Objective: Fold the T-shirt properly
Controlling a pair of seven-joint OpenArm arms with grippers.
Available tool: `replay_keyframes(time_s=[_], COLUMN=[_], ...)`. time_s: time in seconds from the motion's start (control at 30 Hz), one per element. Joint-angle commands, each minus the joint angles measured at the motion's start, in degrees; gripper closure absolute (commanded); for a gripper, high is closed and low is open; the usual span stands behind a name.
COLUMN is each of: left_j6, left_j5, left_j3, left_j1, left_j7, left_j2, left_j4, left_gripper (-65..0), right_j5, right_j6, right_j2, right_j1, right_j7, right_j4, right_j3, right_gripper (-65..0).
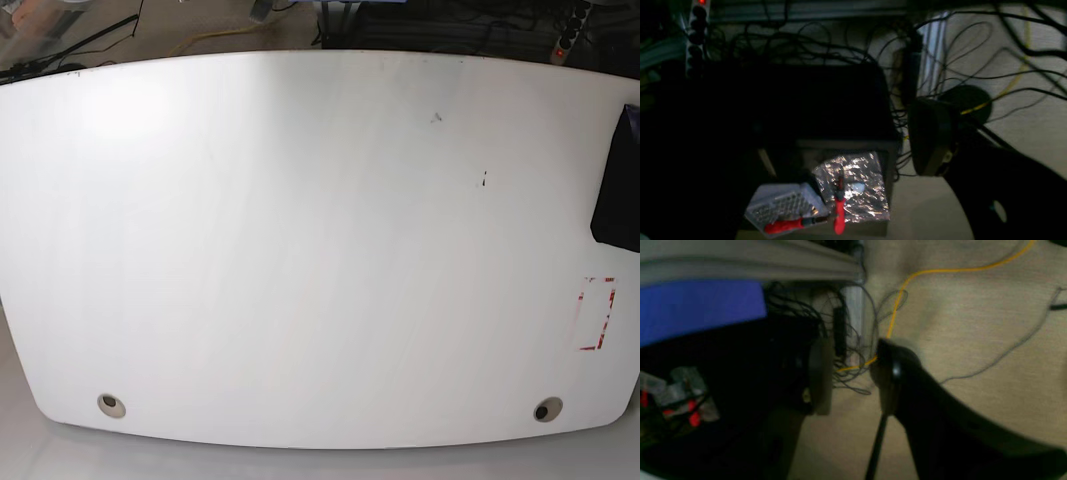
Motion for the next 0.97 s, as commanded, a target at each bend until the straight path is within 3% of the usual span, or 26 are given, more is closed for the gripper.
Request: replay_keyframes(time_s=[0.0, 0.4, 0.93], left_j6=[0.2, 0.2, 0.2], left_j5=[0.0, -0.1, -0.2], left_j3=[0.3, -0.1, 0.1], left_j1=[-2.0, -19.1, -24.9], left_j7=[-0.9, -0.9, -0.8], left_j2=[-0.1, 1.0, 1.2], left_j4=[-4.7, -28.5, -35.4], left_gripper=[-47.8, -47.8, -47.9], right_j5=[-0.8, -1.5, -1.5], right_j6=[0.4, 0.4, 0.4], right_j2=[0.6, 1.3, 1.0], right_j1=[1.8, 14.5, 19.6], right_j7=[0.6, 1.0, 0.9], right_j4=[-3.7, -22.0, -27.7], right_j3=[0.3, 0.3, 0.3], right_gripper=[-20.1, -20.5, -20.6])
